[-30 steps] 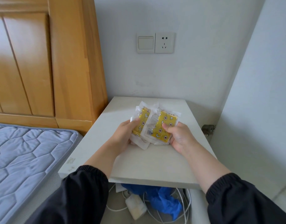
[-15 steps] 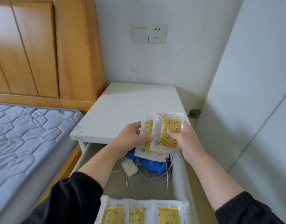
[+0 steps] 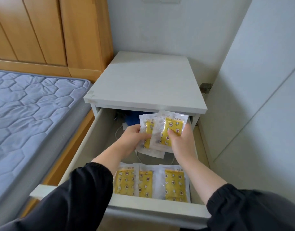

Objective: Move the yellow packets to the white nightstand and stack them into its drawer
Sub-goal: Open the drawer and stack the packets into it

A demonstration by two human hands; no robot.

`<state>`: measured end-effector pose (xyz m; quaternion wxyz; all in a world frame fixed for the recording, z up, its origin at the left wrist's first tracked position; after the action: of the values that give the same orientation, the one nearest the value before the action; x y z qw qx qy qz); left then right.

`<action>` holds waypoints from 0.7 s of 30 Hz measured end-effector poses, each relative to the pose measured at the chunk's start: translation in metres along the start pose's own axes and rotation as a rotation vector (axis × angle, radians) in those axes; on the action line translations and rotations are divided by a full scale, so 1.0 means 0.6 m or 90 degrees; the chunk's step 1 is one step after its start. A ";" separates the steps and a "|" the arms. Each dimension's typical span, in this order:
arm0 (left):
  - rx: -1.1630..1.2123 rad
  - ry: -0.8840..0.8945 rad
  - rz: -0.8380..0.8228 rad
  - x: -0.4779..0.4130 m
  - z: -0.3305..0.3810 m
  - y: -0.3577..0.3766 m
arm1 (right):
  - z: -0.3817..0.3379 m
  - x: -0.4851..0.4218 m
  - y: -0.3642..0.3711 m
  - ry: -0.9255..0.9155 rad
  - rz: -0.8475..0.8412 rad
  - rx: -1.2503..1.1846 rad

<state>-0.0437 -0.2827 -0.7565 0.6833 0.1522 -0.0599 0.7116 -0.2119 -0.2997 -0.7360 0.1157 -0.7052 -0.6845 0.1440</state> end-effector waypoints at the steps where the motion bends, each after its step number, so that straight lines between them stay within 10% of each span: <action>1: -0.008 -0.013 0.002 0.004 -0.008 -0.001 | 0.008 0.006 0.001 0.019 -0.010 0.004; 21: -0.075 -0.243 0.123 0.070 -0.040 -0.108 | 0.065 0.038 0.024 0.430 -0.187 -0.223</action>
<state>0.0166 -0.2316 -0.7747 0.5957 0.2372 -0.2442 0.7275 -0.2120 -0.2789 -0.7785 0.2309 -0.6168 -0.7157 -0.2325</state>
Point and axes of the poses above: each hand's wrist, its own x-axis away from the middle knuckle, its own y-axis out of the palm, z = x × y, the point moved 4 cm from there along -x, towards the middle knuckle, and after that the axes turned 5 degrees about x, right-handed, at the moved point
